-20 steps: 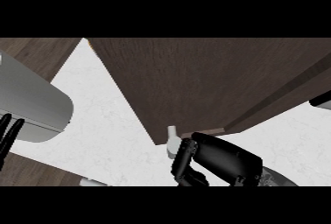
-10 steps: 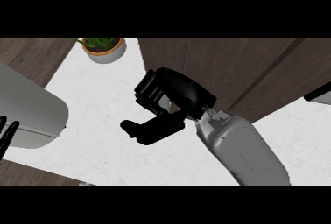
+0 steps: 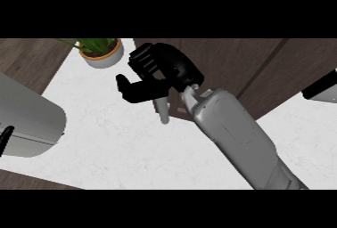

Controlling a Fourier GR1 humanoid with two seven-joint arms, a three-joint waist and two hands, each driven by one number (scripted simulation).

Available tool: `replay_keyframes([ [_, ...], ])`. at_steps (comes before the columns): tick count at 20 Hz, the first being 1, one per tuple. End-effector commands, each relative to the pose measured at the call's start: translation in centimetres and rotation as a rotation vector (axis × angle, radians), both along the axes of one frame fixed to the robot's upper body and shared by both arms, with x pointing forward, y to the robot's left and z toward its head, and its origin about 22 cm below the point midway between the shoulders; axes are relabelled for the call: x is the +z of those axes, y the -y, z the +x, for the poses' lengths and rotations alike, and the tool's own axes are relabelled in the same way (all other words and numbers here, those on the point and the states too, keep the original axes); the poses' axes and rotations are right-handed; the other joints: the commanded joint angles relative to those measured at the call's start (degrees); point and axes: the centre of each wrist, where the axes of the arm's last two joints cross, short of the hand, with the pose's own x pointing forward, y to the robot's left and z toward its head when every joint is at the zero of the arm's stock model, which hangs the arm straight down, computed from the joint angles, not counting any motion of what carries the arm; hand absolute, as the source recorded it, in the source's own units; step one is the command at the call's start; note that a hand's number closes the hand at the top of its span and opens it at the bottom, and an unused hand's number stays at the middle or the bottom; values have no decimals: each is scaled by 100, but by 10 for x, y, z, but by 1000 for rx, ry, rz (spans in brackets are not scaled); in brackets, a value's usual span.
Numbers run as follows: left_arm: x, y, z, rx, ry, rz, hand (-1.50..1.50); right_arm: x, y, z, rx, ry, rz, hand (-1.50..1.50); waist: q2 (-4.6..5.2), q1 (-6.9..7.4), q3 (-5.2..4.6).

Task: Pick up the bottled water, place it into the cabinet and close the cabinet

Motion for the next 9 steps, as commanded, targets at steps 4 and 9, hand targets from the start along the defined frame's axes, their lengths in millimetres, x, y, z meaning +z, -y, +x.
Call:
replay_keyframes([
  [4,-3,-1,-7,4,-10,-11,-150,15,9,36,-229,-33,172,-150,88,-73,-3],
  [9,1,-10,-8,16,-8,1,-150,12,-2,35,-245,-45,186,-150,82,-66,-6],
])
